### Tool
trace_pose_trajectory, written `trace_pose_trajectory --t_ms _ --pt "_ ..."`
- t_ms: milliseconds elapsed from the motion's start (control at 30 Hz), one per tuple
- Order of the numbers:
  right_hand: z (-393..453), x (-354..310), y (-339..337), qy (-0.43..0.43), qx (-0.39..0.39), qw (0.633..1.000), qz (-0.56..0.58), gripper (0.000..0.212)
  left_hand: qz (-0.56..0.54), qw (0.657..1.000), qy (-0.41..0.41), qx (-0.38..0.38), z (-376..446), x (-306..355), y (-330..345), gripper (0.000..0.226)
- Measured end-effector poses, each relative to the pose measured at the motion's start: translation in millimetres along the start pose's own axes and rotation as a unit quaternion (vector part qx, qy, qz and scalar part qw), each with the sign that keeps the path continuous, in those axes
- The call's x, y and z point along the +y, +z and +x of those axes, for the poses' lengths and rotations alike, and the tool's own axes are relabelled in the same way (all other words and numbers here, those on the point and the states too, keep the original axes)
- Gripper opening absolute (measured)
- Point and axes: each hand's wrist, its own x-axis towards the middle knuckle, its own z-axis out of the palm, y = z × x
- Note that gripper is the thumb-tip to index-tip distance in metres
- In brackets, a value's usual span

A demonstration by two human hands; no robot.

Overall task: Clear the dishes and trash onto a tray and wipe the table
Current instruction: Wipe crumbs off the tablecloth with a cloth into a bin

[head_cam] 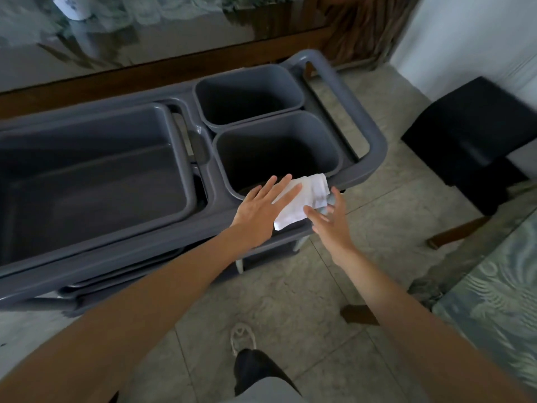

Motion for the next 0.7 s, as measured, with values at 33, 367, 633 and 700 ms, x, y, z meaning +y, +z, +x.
trace_pose_trajectory --t_ms 33,367,633,700 --pt "0.6 -0.9 3.3 0.02 -0.002 0.998 0.057 0.09 -0.01 1.0 -0.001 -0.002 2.0 -1.3 0.5 0.116" --pt "-8.5 -30.9 3.2 0.1 0.005 0.978 0.184 0.058 -0.051 0.998 0.037 0.014 7.1 -11.5 -5.9 0.088" --pt "-12.8 -80.4 -14.3 0.096 -0.005 0.968 0.23 0.029 -0.235 0.968 0.052 0.066 10.7 -6.6 -62.7 0.06" --pt "-12.4 -90.6 -15.8 0.09 -0.023 0.968 0.235 0.031 -0.289 0.95 0.053 0.104 8.1 -7.4 -85.4 0.054"
